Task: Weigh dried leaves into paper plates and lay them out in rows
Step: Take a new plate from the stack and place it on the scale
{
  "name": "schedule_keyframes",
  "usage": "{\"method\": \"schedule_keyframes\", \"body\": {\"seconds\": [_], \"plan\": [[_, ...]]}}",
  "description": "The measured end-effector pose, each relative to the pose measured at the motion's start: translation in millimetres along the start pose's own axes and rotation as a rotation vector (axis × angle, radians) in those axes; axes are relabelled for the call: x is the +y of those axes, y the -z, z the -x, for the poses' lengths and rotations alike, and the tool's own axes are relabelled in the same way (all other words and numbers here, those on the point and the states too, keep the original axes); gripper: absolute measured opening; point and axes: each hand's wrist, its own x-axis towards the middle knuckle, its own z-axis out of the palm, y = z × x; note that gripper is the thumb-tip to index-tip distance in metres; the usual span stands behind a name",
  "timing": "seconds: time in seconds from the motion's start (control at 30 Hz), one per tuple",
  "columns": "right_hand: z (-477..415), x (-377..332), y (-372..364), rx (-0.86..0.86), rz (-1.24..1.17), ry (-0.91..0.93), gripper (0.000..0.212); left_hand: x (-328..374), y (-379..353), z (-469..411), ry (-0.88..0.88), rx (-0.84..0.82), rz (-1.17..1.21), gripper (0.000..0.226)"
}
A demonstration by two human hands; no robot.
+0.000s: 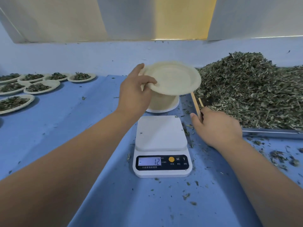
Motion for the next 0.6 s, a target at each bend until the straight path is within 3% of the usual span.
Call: {"method": "schedule_keyframes", "body": {"seconds": [0.1, 0.27, 0.6], "plan": [[1, -1, 0, 0.008, -0.009, 0.002, 0.046, -2, 14, 13, 0.111, -0.047, 0.149, 0.044], [1, 1, 3, -0.029, -0.029, -0.003, 0.042, -14, 34, 43, 0.209, -0.061, 0.440, 0.036], [1, 1, 1, -0.019, 0.010, -0.008, 0.044, -46, 34, 77, 0.319, -0.170, 0.449, 0.030]]}}
